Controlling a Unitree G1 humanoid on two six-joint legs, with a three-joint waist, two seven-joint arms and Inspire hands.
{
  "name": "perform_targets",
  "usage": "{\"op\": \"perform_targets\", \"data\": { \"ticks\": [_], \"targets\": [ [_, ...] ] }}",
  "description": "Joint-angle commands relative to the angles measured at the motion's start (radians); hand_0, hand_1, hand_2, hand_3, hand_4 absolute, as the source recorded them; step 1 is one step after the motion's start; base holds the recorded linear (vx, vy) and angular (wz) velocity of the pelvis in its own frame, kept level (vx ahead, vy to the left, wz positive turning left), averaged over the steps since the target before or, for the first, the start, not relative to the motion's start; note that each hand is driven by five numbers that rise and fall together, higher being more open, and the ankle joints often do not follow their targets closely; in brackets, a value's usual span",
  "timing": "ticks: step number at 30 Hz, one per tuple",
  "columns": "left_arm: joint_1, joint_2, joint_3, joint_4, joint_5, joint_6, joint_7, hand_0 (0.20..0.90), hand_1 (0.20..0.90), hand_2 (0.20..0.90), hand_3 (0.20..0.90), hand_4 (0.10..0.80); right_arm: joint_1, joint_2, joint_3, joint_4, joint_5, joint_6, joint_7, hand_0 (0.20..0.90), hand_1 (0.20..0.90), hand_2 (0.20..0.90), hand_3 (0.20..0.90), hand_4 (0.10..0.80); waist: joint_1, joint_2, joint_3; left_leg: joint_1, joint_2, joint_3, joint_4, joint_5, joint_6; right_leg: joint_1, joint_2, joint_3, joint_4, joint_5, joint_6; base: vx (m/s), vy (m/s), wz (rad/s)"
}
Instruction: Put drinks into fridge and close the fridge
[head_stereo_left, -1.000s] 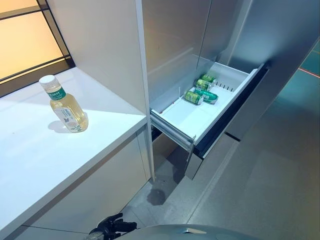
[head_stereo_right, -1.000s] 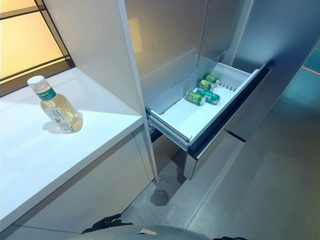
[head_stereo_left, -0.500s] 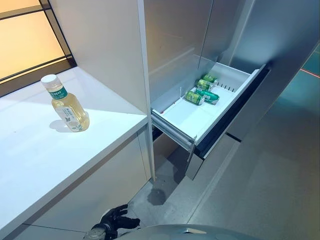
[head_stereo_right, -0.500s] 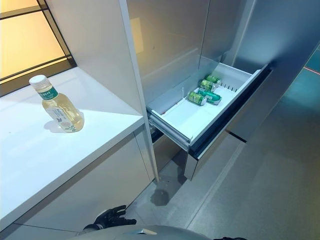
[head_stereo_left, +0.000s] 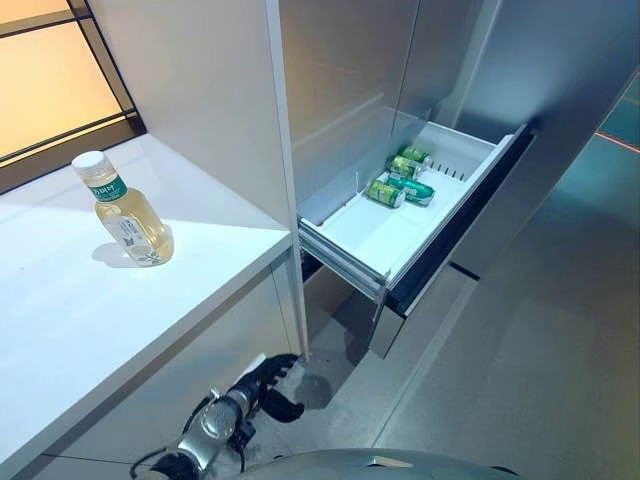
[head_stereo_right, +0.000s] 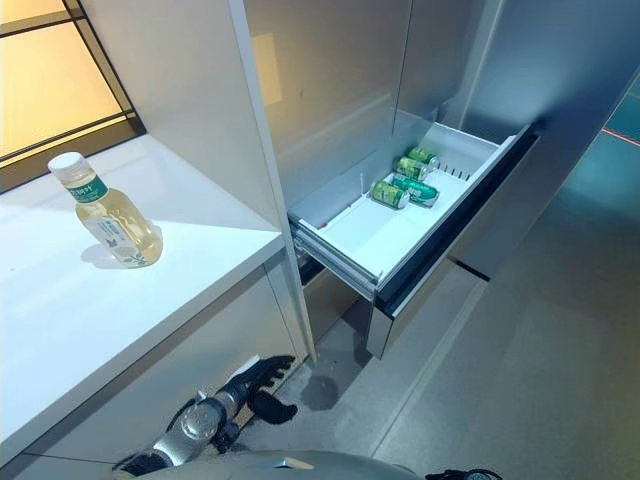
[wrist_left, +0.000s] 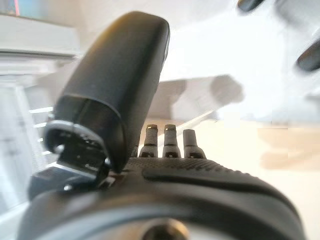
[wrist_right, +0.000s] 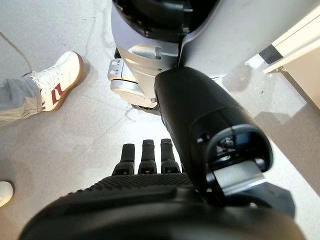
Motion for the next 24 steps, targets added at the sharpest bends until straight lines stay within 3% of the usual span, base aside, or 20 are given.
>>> {"op": "perform_targets", "data": {
  "ticks": [1,10,15,24],
  "targets": [
    [-0.170,0.033,-0.017,-0.113,0.043,-0.014,0.039,0.900,0.900,0.900,0.900,0.800,-0.051,-0.014,0.019,0.008,-0.025,0.007,0.037,0.900,0.900,0.900,0.900,0.800,0.014,0.014,0.015,-0.011,-0.076,0.009,0.010,-0.072,0.077,-0.088,-0.006,-0.011,0.062,0.045,0.066,0.000,0.000,0.00],
    [-0.289,0.116,0.016,-0.367,-0.032,0.023,-0.016,0.900,0.900,0.900,0.900,0.800,-0.055,0.006,0.008,0.040,-0.036,-0.004,0.013,0.900,0.900,0.900,0.900,0.800,0.026,0.024,-0.001,-0.011,-0.082,-0.007,0.006,-0.073,0.082,-0.078,-0.011,-0.025,0.050,0.044,0.065,0.004,0.003,0.02],
    [-0.337,0.148,0.037,-0.513,-0.172,0.069,-0.108,0.900,0.900,0.900,0.900,0.800,-0.051,0.022,0.007,0.060,-0.043,-0.026,-0.008,0.900,0.900,0.900,0.900,0.800,0.030,0.029,-0.006,-0.011,-0.083,-0.018,0.005,-0.075,0.084,-0.074,-0.011,-0.025,0.046,0.043,0.065,0.003,0.004,0.05],
    [-0.396,0.171,0.075,-0.745,-0.410,0.154,-0.147,0.900,0.900,0.900,0.900,0.800,-0.033,0.039,0.018,0.068,-0.045,-0.052,-0.028,0.900,0.900,0.900,0.900,0.800,0.036,0.030,-0.009,-0.014,-0.087,-0.035,0.005,-0.075,0.086,-0.069,-0.008,-0.026,0.041,0.040,0.061,0.000,0.000,0.00]
  ]
}}
